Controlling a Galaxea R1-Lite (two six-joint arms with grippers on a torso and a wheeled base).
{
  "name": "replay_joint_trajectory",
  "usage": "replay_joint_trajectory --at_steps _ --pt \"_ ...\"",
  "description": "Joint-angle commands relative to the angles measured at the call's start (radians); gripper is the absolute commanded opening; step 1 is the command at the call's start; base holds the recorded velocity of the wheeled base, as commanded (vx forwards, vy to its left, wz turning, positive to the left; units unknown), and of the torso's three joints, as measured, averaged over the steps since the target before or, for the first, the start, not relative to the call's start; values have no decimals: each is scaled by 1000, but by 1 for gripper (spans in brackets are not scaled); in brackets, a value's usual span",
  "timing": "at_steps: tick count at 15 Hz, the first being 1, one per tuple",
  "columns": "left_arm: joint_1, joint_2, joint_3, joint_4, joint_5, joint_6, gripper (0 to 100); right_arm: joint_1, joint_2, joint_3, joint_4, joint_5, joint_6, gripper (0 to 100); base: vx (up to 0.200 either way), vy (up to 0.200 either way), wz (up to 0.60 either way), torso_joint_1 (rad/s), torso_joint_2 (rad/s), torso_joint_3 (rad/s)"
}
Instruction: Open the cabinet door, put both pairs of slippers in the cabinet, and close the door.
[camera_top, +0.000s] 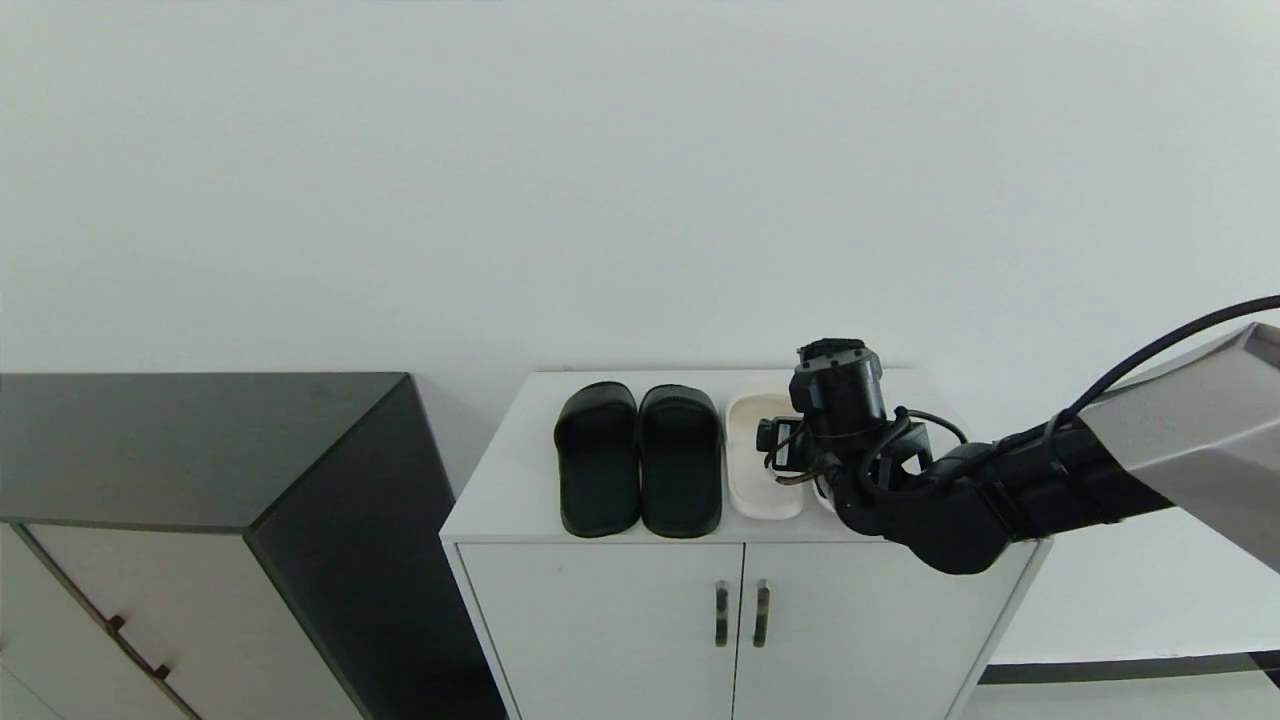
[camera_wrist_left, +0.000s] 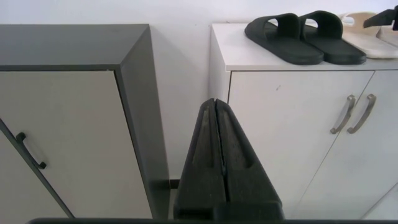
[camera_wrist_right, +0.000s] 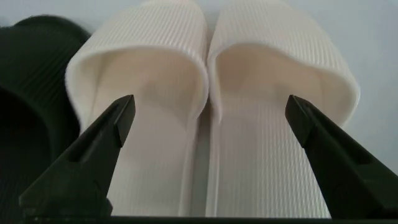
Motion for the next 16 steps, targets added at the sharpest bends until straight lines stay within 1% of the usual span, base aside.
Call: replay_joint_trajectory --at_steps 1,3,8,9,13,16 --pt "0 1 0 0 1 0 0 -17 56 -30 -51 1 -40 100 0 0 0 0 0 0" --pt "0 1 0 0 1 0 0 -26 92 -47 -108 2 -94 100 0 0 0 0 0 0" --pt "0 1 0 0 1 0 0 -49 132 -110 -108 4 -100 100 0 0 0 0 0 0" --pt "0 1 0 0 1 -2 0 -57 132 -120 -108 5 -100 0 0 0 0 0 0 0" --pt "0 1 0 0 2 -2 0 -66 121 -129 -106 5 -105 0 0 0 0 0 0 0" --pt "0 1 0 0 1 -5 0 -60 79 -100 -106 5 -129 0 0 0 0 0 0 0"
